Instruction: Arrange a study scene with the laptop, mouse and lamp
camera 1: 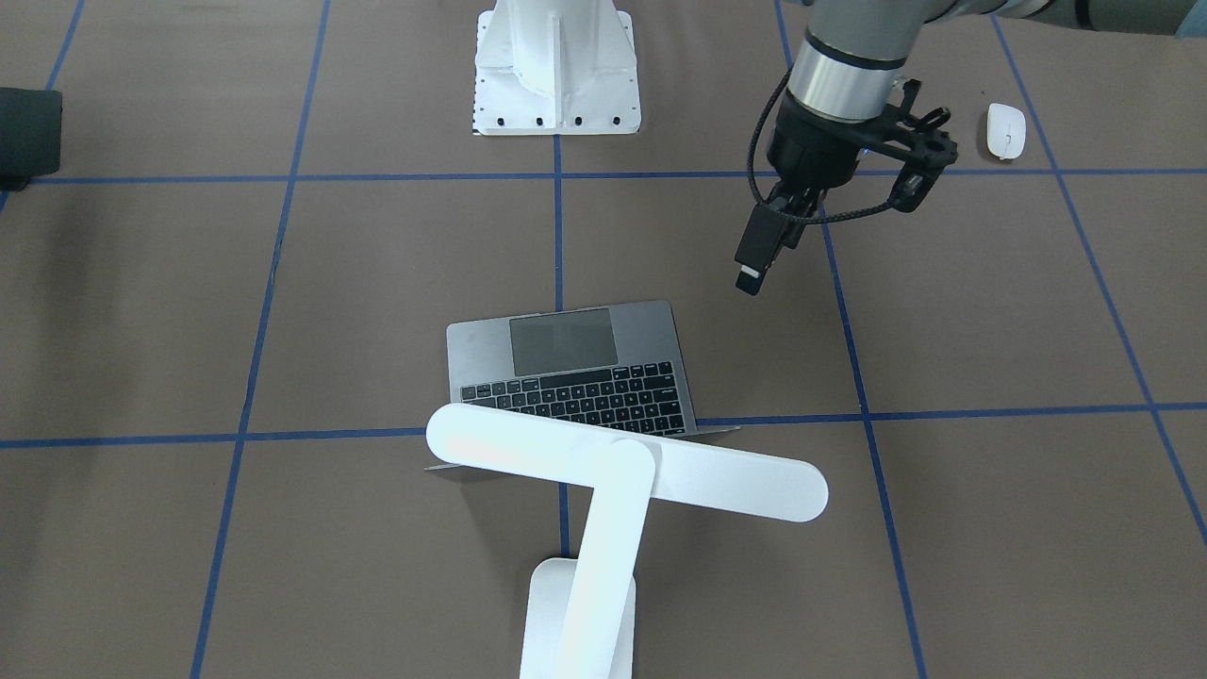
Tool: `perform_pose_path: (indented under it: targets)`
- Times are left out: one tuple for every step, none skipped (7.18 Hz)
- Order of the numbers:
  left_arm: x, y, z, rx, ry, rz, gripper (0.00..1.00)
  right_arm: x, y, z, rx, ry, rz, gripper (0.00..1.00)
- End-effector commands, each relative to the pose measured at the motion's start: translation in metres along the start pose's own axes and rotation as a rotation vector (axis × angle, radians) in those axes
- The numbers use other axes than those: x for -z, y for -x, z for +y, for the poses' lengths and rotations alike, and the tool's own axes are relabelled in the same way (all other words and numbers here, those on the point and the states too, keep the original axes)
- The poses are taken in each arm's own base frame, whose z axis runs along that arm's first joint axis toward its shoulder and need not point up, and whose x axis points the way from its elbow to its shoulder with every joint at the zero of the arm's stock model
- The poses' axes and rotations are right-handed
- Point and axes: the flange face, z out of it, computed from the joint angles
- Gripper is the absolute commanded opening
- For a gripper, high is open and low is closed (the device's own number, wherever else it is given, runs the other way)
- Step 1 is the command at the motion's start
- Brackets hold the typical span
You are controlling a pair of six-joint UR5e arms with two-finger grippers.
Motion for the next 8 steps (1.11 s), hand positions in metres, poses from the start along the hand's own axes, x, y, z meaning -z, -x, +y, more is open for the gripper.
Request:
perform_pose_path:
  targets:
    - [0.001, 0.042, -0.022, -0.270, -0.007, -0.043, 0.99, -0.018, -0.023, 0.061, 0.039, 0.070, -0.110, 0.99]
    - [0.002, 0.042, -0.033, -0.259, -0.022, -0.045, 0.99, -0.026, -0.032, 0.091, -0.006, 0.107, -0.194, 0.99]
    - [0.001, 0.041, -0.033, -0.267, -0.022, -0.043, 0.99, -0.032, -0.040, 0.116, -0.020, 0.135, -0.222, 0.99]
    - [0.001, 0.039, -0.032, -0.270, -0.023, -0.041, 0.99, -0.044, -0.048, 0.137, -0.048, 0.174, -0.242, 0.98]
    - [0.001, 0.038, -0.032, -0.271, -0.025, -0.038, 0.99, -0.061, -0.043, 0.155, -0.005, 0.230, -0.281, 0.97]
    - [0.002, 0.036, -0.031, -0.273, -0.028, -0.036, 0.99, -0.075, -0.049, 0.165, -0.004, 0.260, -0.311, 0.95]
    - [0.002, 0.036, -0.031, -0.272, -0.030, -0.035, 0.99, -0.093, -0.053, 0.173, 0.024, 0.304, -0.305, 0.96]
    - [0.003, 0.034, -0.030, -0.272, -0.030, -0.030, 0.99, -0.100, -0.063, 0.181, 0.048, 0.315, -0.308, 0.96]
